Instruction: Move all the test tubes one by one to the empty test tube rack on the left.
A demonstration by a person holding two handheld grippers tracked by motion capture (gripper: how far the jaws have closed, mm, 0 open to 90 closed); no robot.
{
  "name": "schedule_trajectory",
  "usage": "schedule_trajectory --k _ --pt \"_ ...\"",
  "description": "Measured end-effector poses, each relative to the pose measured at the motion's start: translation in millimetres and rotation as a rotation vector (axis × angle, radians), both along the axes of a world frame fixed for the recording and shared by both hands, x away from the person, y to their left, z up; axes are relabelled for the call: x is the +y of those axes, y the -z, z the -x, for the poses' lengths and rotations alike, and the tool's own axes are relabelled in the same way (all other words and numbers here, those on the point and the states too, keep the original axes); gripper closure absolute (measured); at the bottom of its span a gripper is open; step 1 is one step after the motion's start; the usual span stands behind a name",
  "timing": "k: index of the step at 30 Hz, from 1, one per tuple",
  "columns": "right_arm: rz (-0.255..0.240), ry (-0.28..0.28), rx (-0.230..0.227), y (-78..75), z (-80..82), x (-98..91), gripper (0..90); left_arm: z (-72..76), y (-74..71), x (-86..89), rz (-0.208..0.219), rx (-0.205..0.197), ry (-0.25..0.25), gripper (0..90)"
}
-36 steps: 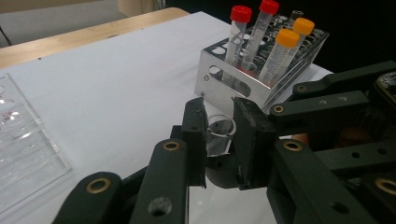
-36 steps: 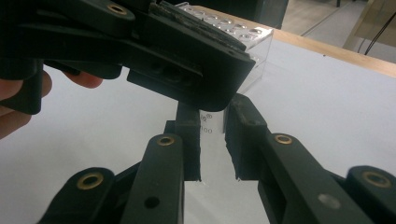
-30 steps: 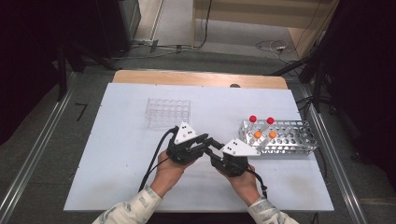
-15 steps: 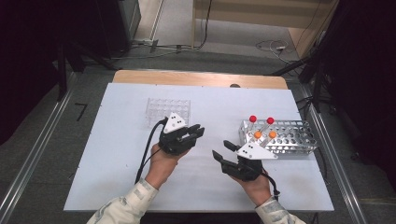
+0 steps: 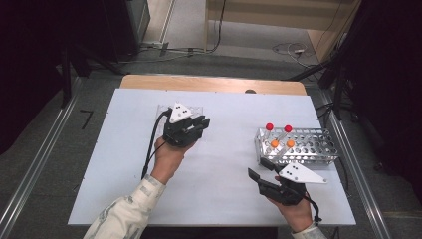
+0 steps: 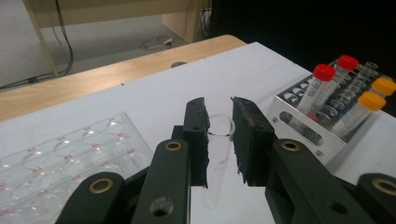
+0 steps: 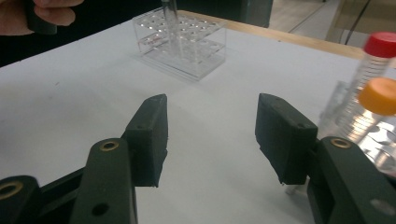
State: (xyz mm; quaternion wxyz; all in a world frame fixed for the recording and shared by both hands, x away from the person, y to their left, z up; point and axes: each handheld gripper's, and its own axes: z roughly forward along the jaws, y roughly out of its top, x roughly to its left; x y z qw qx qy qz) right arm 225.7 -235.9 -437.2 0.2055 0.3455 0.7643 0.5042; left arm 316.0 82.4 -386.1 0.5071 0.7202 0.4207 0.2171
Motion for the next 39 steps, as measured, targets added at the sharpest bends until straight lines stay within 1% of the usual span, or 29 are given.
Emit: schedule_trajectory --k 6,10,15,16,20,23,26,28,31,35,37,39 --pt "-0.014 0.047 0.002 -1.1 4.4 -20.0 42.6 -9.9 -12.1 8.0 -0.016 -0.019 -0.039 76.1" --pt "-0.018 0.061 0.009 -0.6 5.8 -27.1 42.3 -20.7 -13.1 13.9 -0.024 -0.024 -0.078 76.1" --pt "-0.02 0.07 0.012 -0.3 5.2 -29.3 42.3 -33.8 -9.6 17.2 -0.022 -0.016 -0.113 76.1" --pt "-0.018 0.071 0.013 -0.1 5.1 -29.1 42.3 -35.8 -9.0 17.4 -0.03 -0.017 -0.118 76.1" --pt "-0.014 0.068 0.017 1.5 4.5 -27.9 42.3 -41.7 -7.1 17.1 -0.024 -0.016 -0.126 76.1" --pt "-0.015 0.067 0.018 1.8 4.1 -27.6 42.3 -44.3 -5.6 14.1 -0.032 -0.017 -0.128 76.1" --pt "-0.017 0.069 0.018 1.8 4.0 -28.2 42.3 -46.3 -3.8 12.5 -0.046 -0.023 -0.137 76.0" --pt "-0.019 0.069 0.018 1.9 4.0 -28.3 42.3 -47.8 -2.2 12.0 -0.045 -0.021 -0.135 76.0" --pt "-0.018 0.07 0.02 2.1 3.9 -28.1 42.3 -49.1 0.8 9.7 -0.071 -0.028 -0.138 76.0" --pt "-0.017 0.07 0.019 2.3 3.8 -28.1 42.3 -49.9 8.5 5.6 -0.081 -0.023 -0.136 76.0" --pt "-0.017 0.069 0.019 2.5 3.8 -28.0 42.3 -50.0 14.7 2.4 -0.102 -0.024 -0.136 75.9" --pt "-0.015 0.067 0.018 2.7 3.7 -27.9 42.3 -50.4 22.7 -1.2 -0.14 -0.03 -0.141 75.7"
